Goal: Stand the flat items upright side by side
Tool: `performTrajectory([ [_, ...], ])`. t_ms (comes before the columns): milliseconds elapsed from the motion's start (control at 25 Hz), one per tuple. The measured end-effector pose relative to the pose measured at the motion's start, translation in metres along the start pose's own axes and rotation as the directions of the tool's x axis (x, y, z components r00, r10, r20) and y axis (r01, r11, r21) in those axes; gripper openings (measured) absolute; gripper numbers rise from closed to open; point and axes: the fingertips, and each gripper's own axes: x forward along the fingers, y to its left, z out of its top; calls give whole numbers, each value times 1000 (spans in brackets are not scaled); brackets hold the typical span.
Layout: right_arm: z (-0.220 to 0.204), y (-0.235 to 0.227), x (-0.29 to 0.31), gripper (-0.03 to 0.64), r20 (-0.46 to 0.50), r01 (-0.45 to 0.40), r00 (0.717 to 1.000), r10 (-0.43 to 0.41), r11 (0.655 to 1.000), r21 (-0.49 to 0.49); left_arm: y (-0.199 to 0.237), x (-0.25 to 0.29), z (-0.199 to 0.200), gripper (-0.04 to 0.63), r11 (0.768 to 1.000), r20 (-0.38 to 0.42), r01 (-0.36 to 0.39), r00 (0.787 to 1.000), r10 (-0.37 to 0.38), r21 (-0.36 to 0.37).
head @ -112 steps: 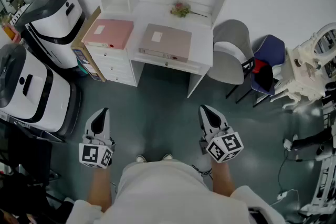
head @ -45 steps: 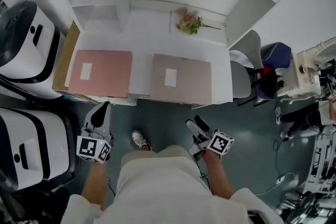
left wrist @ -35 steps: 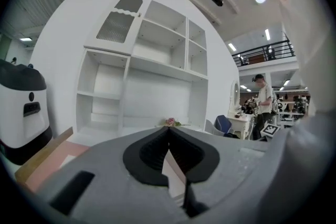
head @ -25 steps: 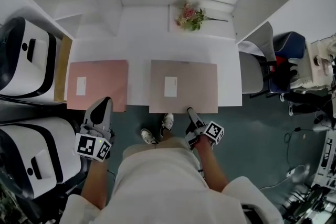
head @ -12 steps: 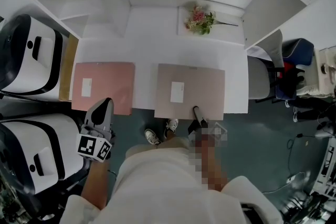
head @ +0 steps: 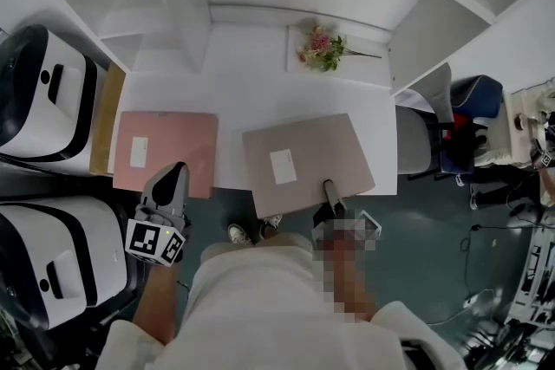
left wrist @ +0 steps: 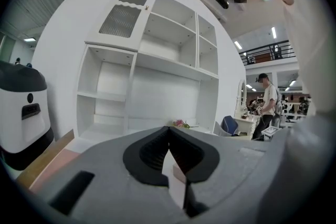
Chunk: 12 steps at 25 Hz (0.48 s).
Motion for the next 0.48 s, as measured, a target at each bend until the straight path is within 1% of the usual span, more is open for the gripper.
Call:
performTrajectory([
  [80,19,27,5,293,35,-38,999,39,998,-50,0,-1,1,15,1000,11,2,1000,-2,-10],
  [200,41,69,15,284,54,-25,998,37,977,-211,0,-3,5,15,1000,22,-5,1000,6,-22],
  [240,43,86,20,282,51,-29,998,44,964,-265,1,-4,6,15,1000,26,-12,1000,13,-26],
  [280,43,109,28,282,40,-72,995,90,944,-321,3,-5,8,15,999,31,-19,999,20,-28],
  [320,42,134,37,282,21,-139,987,158,917,-375,5,-7,10,15,999,38,-26,999,27,-28],
  [360,41,152,45,282,5,-186,978,207,890,-416,7,-9,11,15,999,44,-35,998,36,-26],
  [400,40,163,51,282,-4,-198,976,220,872,-447,10,-12,13,15,999,50,-45,998,46,-24],
  [480,39,170,60,282,-10,-169,982,189,853,-493,15,-18,16,15,998,58,-66,996,67,-21],
])
